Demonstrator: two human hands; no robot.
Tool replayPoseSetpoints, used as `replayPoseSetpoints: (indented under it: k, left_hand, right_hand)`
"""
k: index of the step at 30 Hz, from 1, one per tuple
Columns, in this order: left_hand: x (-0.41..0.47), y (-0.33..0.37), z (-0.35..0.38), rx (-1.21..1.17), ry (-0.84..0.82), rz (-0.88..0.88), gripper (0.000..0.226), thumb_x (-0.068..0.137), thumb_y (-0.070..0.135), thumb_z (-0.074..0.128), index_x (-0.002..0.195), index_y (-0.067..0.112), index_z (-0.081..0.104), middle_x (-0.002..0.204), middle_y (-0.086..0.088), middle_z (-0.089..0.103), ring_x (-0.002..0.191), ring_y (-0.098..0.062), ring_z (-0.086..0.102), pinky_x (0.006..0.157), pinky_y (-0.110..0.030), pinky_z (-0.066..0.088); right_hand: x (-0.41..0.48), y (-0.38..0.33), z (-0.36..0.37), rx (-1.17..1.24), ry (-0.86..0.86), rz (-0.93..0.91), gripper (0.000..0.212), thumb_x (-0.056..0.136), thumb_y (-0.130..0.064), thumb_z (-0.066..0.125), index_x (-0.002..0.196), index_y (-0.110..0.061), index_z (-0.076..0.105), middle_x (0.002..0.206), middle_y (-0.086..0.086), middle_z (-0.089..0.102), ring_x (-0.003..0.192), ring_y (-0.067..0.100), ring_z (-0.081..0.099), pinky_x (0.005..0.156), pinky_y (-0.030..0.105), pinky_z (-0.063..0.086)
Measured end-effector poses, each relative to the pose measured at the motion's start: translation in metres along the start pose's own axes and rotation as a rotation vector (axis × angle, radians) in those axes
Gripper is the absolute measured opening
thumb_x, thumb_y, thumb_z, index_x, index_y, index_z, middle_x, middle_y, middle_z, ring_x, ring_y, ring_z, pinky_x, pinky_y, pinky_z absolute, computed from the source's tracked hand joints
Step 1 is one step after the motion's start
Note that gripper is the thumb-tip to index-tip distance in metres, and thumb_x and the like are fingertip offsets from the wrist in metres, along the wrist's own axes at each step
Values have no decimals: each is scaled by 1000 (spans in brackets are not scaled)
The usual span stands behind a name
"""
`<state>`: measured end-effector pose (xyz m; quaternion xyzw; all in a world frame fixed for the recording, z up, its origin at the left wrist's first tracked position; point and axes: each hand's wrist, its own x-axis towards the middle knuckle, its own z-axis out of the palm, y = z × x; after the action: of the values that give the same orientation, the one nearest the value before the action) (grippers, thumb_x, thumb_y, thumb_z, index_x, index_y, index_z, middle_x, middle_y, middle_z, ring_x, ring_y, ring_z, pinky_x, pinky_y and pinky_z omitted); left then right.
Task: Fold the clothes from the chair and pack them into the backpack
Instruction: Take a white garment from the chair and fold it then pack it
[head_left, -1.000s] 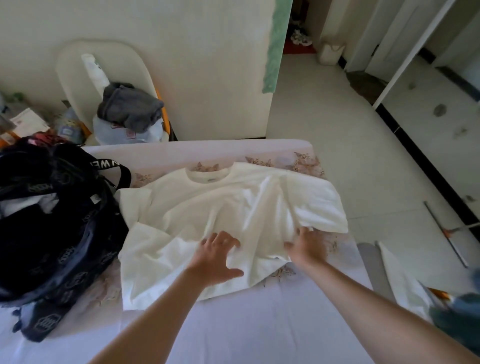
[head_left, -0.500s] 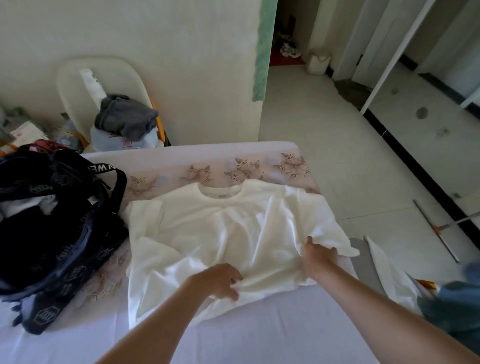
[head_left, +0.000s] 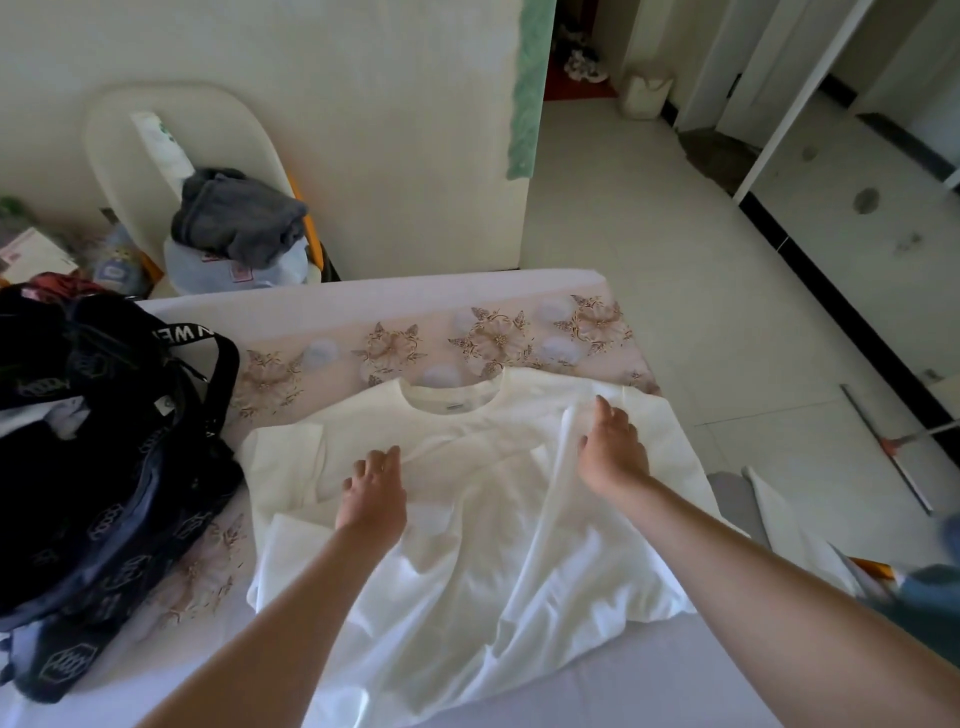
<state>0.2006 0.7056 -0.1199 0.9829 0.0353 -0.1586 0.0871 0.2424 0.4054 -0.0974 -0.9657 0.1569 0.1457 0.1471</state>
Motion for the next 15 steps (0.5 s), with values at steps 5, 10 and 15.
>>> replayPoseSetpoints:
  k: [5,10,15]
  left_hand:
    - [13,-13,8,-111,99,32,15,96,18,49,107,14,58,109,-6,52,103,-29,51,91,-40,43]
    - [14,-12,9,-124,112,42,12,93,23,55,102,14,55,103,-5,53,100,-30,52,86,-41,43]
    - [18,-8,9,-73,21,-12,19,93,35,55,103,19,58,112,-2,46,110,-26,42,92,-37,36]
  right_hand:
    - [29,2,1,-52,-36,106,30,96,-26,49,123,-15,55,126,9,61,119,33,54,94,37,40]
    - [33,8,6,224,20,105,10,93,-14,45,92,-10,54,99,11,61,99,36,59,76,36,43]
    - [32,12,13,432,101,117,33,103,-34,39,78,-13,42,75,4,53,81,34,55,65,34,35]
